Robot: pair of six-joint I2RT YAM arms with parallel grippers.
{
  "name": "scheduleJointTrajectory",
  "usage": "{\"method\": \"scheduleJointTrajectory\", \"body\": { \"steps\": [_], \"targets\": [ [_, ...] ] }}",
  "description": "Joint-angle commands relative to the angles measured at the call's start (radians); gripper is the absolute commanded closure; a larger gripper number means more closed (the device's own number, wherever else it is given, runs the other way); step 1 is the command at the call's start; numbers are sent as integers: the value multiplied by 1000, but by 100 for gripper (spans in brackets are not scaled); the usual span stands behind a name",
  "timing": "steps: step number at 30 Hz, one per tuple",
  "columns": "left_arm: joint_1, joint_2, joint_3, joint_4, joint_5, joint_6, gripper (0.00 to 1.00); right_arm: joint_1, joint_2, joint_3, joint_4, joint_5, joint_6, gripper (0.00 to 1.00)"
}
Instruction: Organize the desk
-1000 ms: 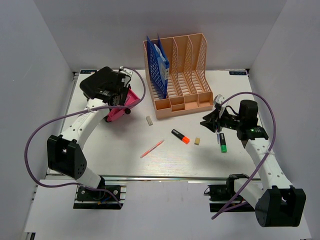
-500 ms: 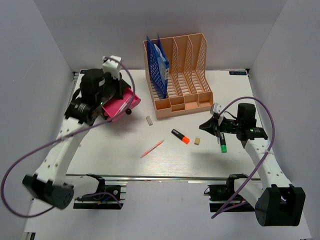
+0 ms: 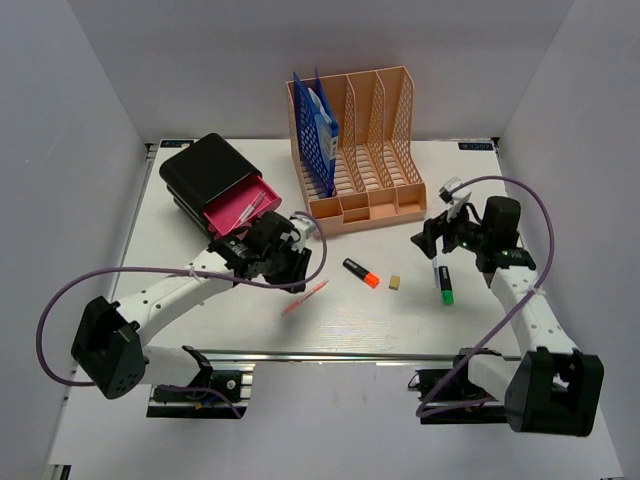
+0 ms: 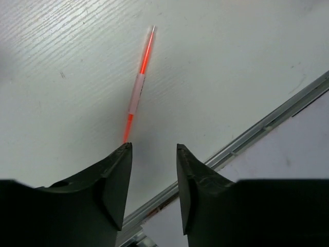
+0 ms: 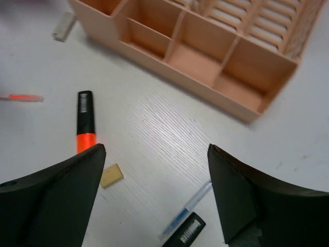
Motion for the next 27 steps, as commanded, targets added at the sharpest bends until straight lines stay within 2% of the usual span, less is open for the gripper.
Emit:
{"method": "scheduleJointTrajectory", "body": {
  "steps": [1,3,4,5,6,7,9,11,12,13,15,16,20,24,27],
  "targets": [
    [-55,-19,-8,-12,-162,-32,48,-37,80,85,14,131,150,18],
    [-69,-21,-10,0,-162,-14,46,-44,128,99,-8,109,140,30],
    [-69,-28,-2,5,-150,-8,46,-38,146,122,-90,7,22,45],
    [-69,-70,4,12,-129,17,46,-31,149,139,-153,-73,-81,47],
    [-69,-103,13,14,-109,29,45,-12,151,153,-226,-152,-208,49],
    [-58,-142,27,15,-80,38,44,6,158,198,-409,-266,-501,49],
    [-43,-274,38,5,-84,19,35,109,180,243,-494,-281,-654,46],
    [-43,-407,41,-18,-197,-52,24,175,247,317,-562,-213,-781,37],
    [-43,-445,44,-40,-222,-78,13,289,276,340,-569,-145,-800,35],
    [-43,-482,45,-84,-249,-102,8,331,336,373,-575,-111,-817,34],
    [-43,-574,45,-136,-300,-179,4,443,396,397,-552,-34,-828,27],
    [-43,-599,45,-194,-312,-201,3,503,452,407,-545,-17,-831,22],
    [-52,-732,19,-317,-381,-334,3,660,568,470,-494,63,-881,17],
    [-61,-967,-62,-341,-414,-411,3,746,718,596,-486,92,-887,17],
    [-61,-1041,-117,-354,-414,-448,2,796,822,705,-506,100,-893,20]
  ]
}}
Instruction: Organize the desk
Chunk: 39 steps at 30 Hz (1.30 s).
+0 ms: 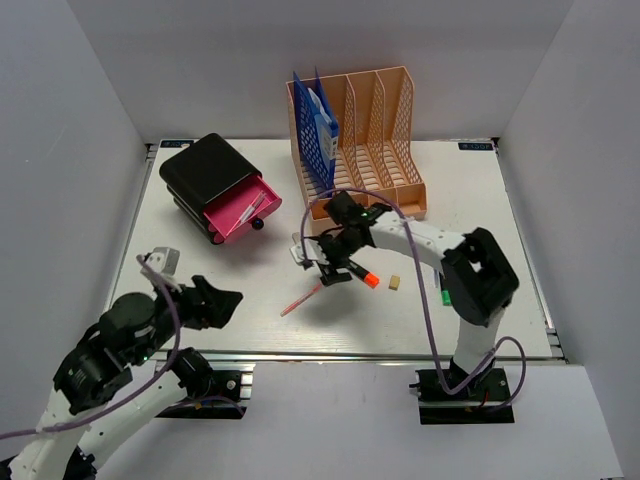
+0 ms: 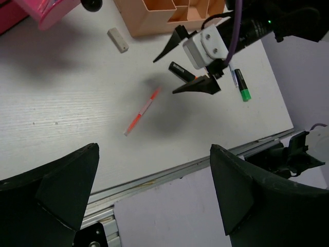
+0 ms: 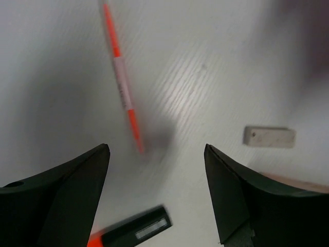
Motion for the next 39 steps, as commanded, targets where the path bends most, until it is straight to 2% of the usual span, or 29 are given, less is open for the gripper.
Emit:
{"method": "scheduleJointTrajectory", "body": {
  "steps": [1,5,8,16,22,27,29,35,36,39],
  "targets": [
    [-4,-65,-46,-75,-35,-89,2,41,79,132,-50,29,-50,21],
    [-4,-64,-28,-144,-61,-87,2,90,182,224,-141,3,-88,31],
    [-4,-81,-29,-201,-96,-86,2,118,215,246,-179,-11,-106,33],
    [-4,-145,-39,-196,-101,-95,2,174,255,269,-199,12,-61,37],
    [-4,-119,-42,-195,-99,-93,2,202,300,256,-155,91,22,46],
    [-4,-124,-42,-196,-99,-93,2,205,278,178,-37,161,88,54],
    [-4,-124,-43,-195,-98,-95,2,205,269,148,-6,207,108,60],
    [-4,-121,-45,-193,-98,-93,2,199,258,100,-7,278,116,95],
    [-4,-121,-45,-193,-98,-93,2,194,255,101,-15,285,117,99],
    [-4,-124,-45,-193,-96,-93,2,194,212,126,-29,308,131,100]
  ]
}}
